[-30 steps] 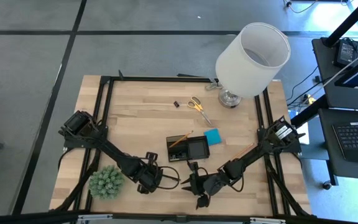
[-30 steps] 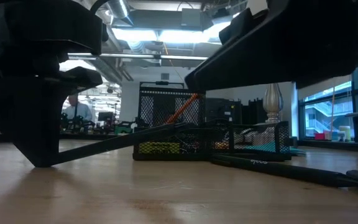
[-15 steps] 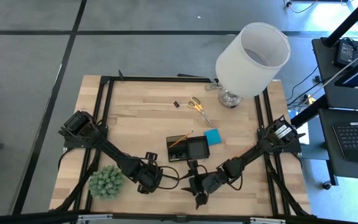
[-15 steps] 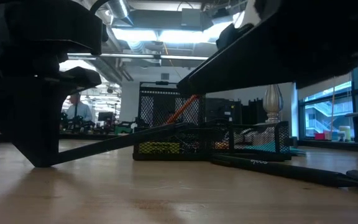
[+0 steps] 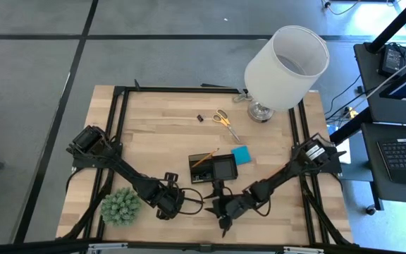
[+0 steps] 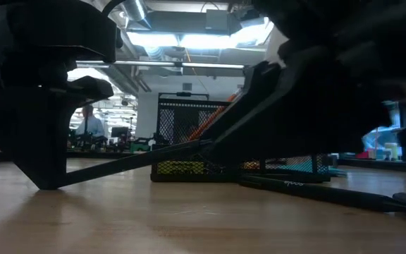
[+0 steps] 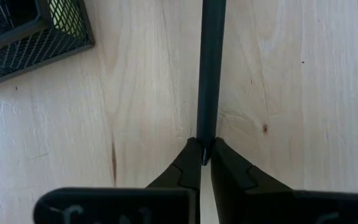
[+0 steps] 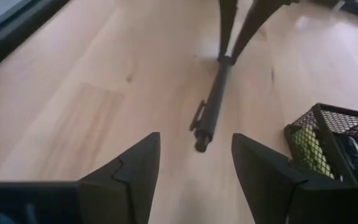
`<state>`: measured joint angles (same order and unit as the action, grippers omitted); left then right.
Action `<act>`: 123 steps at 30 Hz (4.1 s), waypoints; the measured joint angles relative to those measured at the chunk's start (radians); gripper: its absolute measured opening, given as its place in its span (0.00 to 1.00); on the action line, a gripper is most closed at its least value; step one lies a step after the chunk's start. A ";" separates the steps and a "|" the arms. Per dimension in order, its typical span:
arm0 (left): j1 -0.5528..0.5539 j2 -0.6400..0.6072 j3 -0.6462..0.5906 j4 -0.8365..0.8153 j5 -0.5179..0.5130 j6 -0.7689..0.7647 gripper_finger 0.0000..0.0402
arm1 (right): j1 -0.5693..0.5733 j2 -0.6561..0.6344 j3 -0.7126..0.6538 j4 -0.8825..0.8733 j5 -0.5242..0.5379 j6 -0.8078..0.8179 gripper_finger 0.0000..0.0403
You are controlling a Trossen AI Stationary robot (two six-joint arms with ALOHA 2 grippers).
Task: Pick and place office supplies into organizer
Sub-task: Put the top black pen into the desk organizer
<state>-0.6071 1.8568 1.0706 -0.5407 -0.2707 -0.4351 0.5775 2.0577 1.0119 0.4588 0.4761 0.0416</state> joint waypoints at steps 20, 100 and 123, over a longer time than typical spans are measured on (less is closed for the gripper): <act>0.000 0.000 0.000 0.005 -0.004 0.000 0.03 | -0.024 0.039 0.001 0.093 0.002 0.002 0.35; 0.014 -0.214 -0.015 -0.033 -0.539 -0.191 0.19 | -0.588 -0.660 0.001 -0.841 -0.697 0.211 0.12; 0.014 -0.214 -0.015 -0.035 -0.538 -0.180 0.19 | -0.568 -0.637 0.001 -0.873 -0.697 -0.364 0.12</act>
<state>-0.5926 1.6432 1.0557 -0.5755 -0.8089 -0.6149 0.0097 1.4204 1.0126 -0.4146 -0.2207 -0.3222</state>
